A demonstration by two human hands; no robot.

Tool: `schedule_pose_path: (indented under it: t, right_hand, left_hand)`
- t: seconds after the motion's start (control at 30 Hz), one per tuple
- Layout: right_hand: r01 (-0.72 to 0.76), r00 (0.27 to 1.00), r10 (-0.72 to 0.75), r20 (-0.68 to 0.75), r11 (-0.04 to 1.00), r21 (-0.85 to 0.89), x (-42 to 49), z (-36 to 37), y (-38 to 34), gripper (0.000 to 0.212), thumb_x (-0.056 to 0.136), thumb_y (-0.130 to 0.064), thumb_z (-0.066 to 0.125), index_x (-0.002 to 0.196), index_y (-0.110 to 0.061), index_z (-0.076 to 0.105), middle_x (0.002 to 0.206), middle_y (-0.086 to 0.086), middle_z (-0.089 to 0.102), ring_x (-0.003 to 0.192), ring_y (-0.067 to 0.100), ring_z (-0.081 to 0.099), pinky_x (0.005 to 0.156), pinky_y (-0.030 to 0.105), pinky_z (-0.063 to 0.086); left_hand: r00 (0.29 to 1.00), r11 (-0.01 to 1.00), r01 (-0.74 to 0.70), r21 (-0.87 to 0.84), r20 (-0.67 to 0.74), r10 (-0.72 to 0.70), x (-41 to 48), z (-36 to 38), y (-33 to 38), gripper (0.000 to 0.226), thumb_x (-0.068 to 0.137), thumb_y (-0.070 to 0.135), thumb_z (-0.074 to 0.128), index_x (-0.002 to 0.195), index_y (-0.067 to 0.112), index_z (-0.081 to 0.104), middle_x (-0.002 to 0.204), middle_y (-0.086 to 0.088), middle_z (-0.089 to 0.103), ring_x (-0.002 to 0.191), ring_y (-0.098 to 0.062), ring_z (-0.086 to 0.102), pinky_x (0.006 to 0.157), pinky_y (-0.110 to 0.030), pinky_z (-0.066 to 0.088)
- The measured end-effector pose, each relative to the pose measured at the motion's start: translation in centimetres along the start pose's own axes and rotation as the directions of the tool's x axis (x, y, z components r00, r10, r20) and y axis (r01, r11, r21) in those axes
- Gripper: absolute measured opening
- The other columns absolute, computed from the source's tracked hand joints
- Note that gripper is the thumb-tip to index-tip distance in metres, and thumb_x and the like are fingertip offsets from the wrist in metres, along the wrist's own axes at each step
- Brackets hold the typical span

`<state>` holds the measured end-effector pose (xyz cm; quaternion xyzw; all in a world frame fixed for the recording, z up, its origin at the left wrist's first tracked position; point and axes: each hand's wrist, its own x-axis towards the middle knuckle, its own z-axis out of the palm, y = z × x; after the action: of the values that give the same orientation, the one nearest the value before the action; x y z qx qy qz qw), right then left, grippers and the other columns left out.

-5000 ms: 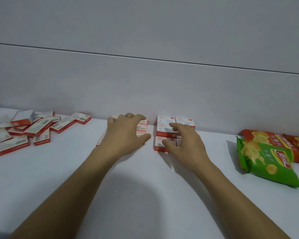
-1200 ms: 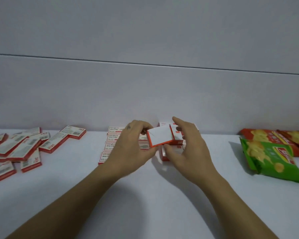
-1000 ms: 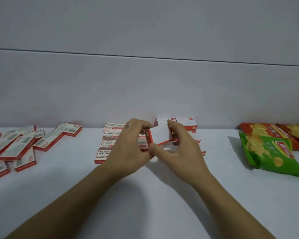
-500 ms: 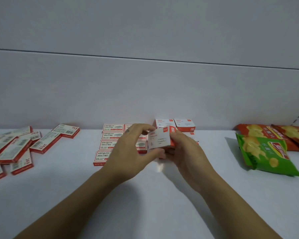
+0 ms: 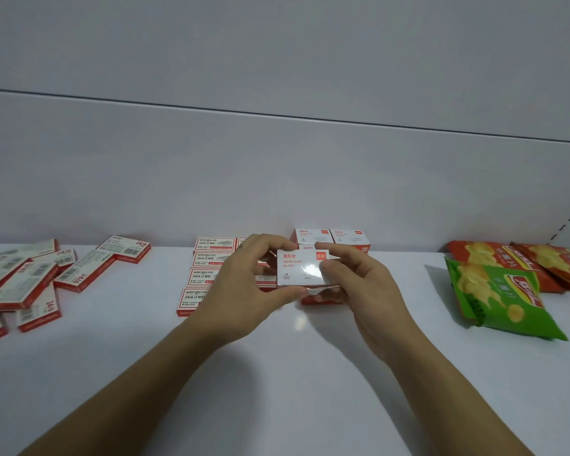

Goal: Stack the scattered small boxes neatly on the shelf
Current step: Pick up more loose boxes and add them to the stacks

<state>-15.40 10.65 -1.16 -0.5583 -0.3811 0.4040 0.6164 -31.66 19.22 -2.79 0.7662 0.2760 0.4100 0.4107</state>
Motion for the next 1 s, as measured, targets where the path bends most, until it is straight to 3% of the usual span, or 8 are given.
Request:
schedule_pose_path:
  t: [0.23, 0.37, 0.47, 0.57, 0.67, 0.8, 0.9, 1.0]
  right_hand:
    - [0.214, 0.977, -0.207, 0.056, 0.926, -0.311, -0.3, -0.5, -0.1, 0.041, 0.083, -0.010, 0.071, 0.115, -0.034, 0.064, 0.100, -0.009, 0.072, 0.089, 0.011, 0.069, 0.067, 0.020, 0.056]
    - [0.412, 0.902, -0.371, 0.219, 0.597, -0.688, -0.1, -1.2, -0.1, 0.057, 0.076, -0.023, 0.079, 0.125, -0.037, 0.054, 0.117, -0.031, 0.054, 0.103, -0.008, 0.054, 0.085, 0.009, 0.044]
    - [0.450, 0.854, -0.450, 0.260, 0.391, -0.803, 0.3, -1.1, -0.2, 0.057, 0.076, -0.027, 0.079, 0.128, -0.024, 0.057, 0.123, -0.016, 0.057, 0.111, 0.002, 0.049, 0.092, 0.015, 0.037]
    - [0.487, 0.812, -0.504, 0.295, 0.305, -0.818, 0.5, -1.1, -0.2, 0.052, 0.075, -0.022, 0.079, 0.123, -0.018, 0.060, 0.120, -0.005, 0.061, 0.109, 0.014, 0.051, 0.089, 0.021, 0.038]
    - [0.460, 0.839, -0.467, 0.278, 0.339, -0.821, 1.7, -1.8, -1.0, 0.049, 0.074, -0.012, 0.077, 0.120, -0.017, 0.060, 0.116, -0.006, 0.058, 0.103, 0.012, 0.052, 0.087, 0.021, 0.041]
    - [0.230, 0.927, -0.357, 0.114, 0.299, -0.926, 4.9, -4.9, -3.1, 0.052, 0.079, -0.015, 0.075, 0.127, -0.019, 0.057, 0.119, -0.006, 0.051, 0.098, 0.012, 0.053, 0.082, 0.022, 0.041]
    - [0.126, 0.955, -0.292, 0.055, 0.232, -0.964, 6.2, -6.9, -3.5, 0.053, 0.079, -0.016, 0.077, 0.128, -0.019, 0.057, 0.117, -0.005, 0.052, 0.096, 0.014, 0.052, 0.078, 0.024, 0.042]
    - [0.101, 0.966, -0.258, 0.028, 0.273, -0.957, 6.1, -7.8, -2.1, 0.053, 0.079, -0.010, 0.074, 0.128, -0.020, 0.057, 0.120, -0.003, 0.054, 0.101, 0.019, 0.056, 0.083, 0.027, 0.045]
  left_hand:
    - [0.998, 0.998, -0.018, 0.065, -0.056, 0.022, 0.1, 0.0, -0.1, 0.056, 0.062, 0.033, 0.088, 0.107, 0.046, 0.057, 0.105, 0.023, 0.060, 0.099, -0.008, 0.059, 0.075, -0.025, 0.055]
    - [0.996, 0.996, -0.034, 0.085, -0.076, 0.040, 0.3, 0.2, -0.2, 0.057, 0.060, 0.033, 0.088, 0.107, 0.046, 0.058, 0.103, 0.022, 0.061, 0.098, -0.008, 0.060, 0.075, -0.023, 0.053]
    - [0.995, 0.991, -0.062, 0.119, -0.066, 0.071, 0.3, 0.5, -0.3, 0.055, 0.062, 0.032, 0.088, 0.108, 0.041, 0.061, 0.103, 0.020, 0.060, 0.097, -0.008, 0.060, 0.078, -0.026, 0.052]
    - [0.985, 0.959, -0.138, 0.248, -0.065, 0.159, 0.5, 0.6, 0.0, 0.055, 0.064, 0.032, 0.086, 0.114, 0.032, 0.062, 0.105, 0.017, 0.060, 0.095, -0.003, 0.057, 0.080, -0.021, 0.047]
    - [0.989, 0.924, -0.116, 0.364, -0.039, 0.139, 0.7, 0.8, 0.4, 0.066, 0.070, 0.038, 0.081, 0.129, 0.036, 0.053, 0.122, 0.018, 0.056, 0.109, 0.000, 0.048, 0.093, -0.021, 0.040]
    - [0.998, 0.868, 0.006, 0.496, 0.045, -0.033, 0.2, 1.1, 0.8, 0.079, 0.076, 0.047, 0.073, 0.142, 0.045, 0.030, 0.148, 0.018, 0.036, 0.135, -0.009, 0.030, 0.109, -0.038, 0.028]
    - [0.997, 0.822, 0.017, 0.569, 0.048, -0.054, 0.0, 1.2, 0.9, 0.072, 0.079, 0.051, 0.068, 0.141, 0.041, 0.034, 0.149, 0.014, 0.036, 0.136, -0.015, 0.030, 0.111, -0.043, 0.025]
    - [0.998, 0.777, -0.003, 0.629, 0.057, -0.042, 0.1, 1.1, 0.6, 0.066, 0.082, 0.056, 0.060, 0.141, 0.039, 0.035, 0.147, 0.012, 0.040, 0.134, -0.016, 0.032, 0.111, -0.040, 0.023]
